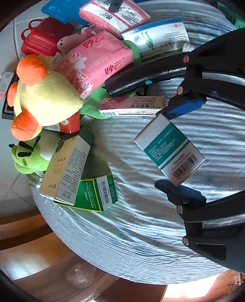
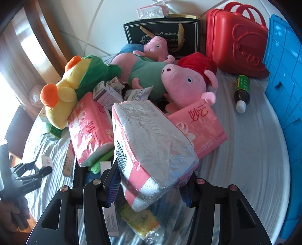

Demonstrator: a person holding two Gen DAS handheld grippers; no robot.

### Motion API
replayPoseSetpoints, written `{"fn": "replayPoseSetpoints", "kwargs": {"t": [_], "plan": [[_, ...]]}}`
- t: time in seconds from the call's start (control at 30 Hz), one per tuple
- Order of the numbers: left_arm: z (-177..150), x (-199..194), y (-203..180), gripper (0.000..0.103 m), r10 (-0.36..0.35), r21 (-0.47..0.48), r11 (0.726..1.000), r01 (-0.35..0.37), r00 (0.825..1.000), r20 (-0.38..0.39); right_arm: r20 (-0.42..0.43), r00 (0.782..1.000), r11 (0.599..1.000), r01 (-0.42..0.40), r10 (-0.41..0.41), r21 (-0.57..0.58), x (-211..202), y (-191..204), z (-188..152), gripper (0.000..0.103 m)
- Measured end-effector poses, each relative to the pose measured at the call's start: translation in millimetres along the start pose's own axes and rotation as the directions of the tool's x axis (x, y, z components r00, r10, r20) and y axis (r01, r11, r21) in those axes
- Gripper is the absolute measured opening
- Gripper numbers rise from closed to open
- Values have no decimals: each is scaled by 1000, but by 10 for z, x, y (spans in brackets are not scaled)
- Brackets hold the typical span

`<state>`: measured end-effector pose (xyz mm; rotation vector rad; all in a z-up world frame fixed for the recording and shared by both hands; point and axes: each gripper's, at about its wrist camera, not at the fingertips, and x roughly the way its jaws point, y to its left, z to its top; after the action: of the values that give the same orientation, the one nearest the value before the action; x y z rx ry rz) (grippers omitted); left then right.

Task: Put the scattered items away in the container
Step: 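Lift and carry the medicine box and tissue pack with both grippers over the blue bin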

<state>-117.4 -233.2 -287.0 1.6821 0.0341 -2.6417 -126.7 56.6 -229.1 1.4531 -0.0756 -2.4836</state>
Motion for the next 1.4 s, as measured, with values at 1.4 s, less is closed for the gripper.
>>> {"fn": "replayPoseSetpoints", "kwargs": {"t": [1.4], "plan": [[168, -1232, -617, 65, 2, 66, 998, -12, 989, 146, 127, 991, 999, -43, 46, -28, -1534, -135, -8, 53]]}}
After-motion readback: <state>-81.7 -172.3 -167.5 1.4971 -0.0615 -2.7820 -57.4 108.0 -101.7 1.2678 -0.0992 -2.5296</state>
